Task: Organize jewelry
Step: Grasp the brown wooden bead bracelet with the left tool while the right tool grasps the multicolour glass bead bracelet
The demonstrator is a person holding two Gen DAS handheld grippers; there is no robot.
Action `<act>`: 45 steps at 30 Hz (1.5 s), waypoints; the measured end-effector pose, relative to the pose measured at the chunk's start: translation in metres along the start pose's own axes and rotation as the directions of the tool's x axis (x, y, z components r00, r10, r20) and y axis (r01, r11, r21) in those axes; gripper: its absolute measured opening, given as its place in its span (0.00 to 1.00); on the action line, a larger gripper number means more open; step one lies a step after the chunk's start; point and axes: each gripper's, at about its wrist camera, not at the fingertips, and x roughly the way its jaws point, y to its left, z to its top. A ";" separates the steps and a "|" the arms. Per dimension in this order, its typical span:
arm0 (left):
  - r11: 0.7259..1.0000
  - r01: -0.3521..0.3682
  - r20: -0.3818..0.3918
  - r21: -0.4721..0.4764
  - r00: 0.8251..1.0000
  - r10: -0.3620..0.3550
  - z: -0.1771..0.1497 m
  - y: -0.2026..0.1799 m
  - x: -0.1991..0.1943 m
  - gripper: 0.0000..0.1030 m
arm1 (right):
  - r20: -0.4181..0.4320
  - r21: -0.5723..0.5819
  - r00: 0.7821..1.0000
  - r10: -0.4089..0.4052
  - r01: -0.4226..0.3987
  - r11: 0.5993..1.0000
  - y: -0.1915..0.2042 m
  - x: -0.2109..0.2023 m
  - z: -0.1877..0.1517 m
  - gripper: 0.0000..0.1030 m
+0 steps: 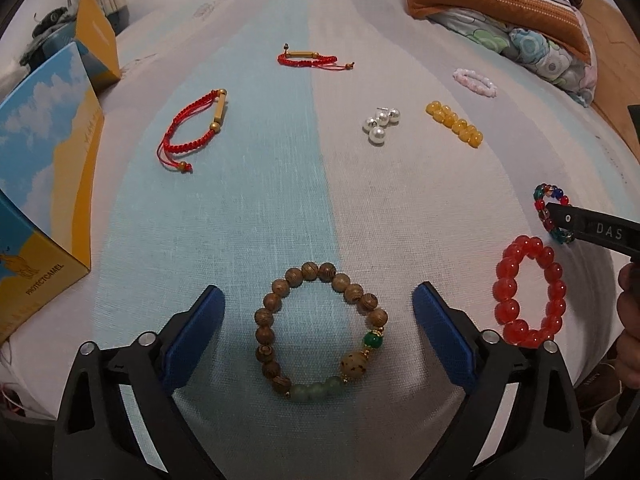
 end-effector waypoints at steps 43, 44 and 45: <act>0.999 -0.040 0.000 -0.006 0.999 0.040 -0.001 -0.001 -0.013 0.07 | 0.071 0.018 0.997 -0.021 0.020 1.000 -0.004 -0.018 -0.013 0.10; 0.999 -0.040 0.000 -0.006 0.999 0.040 -0.001 -0.002 -0.013 0.07 | 0.072 0.016 0.997 -0.024 0.023 1.000 -0.004 -0.019 -0.013 0.10; 0.999 -0.041 0.001 -0.006 0.999 0.041 -0.001 -0.002 -0.013 0.07 | 0.073 0.014 0.997 -0.026 0.025 1.000 -0.004 -0.019 -0.013 0.10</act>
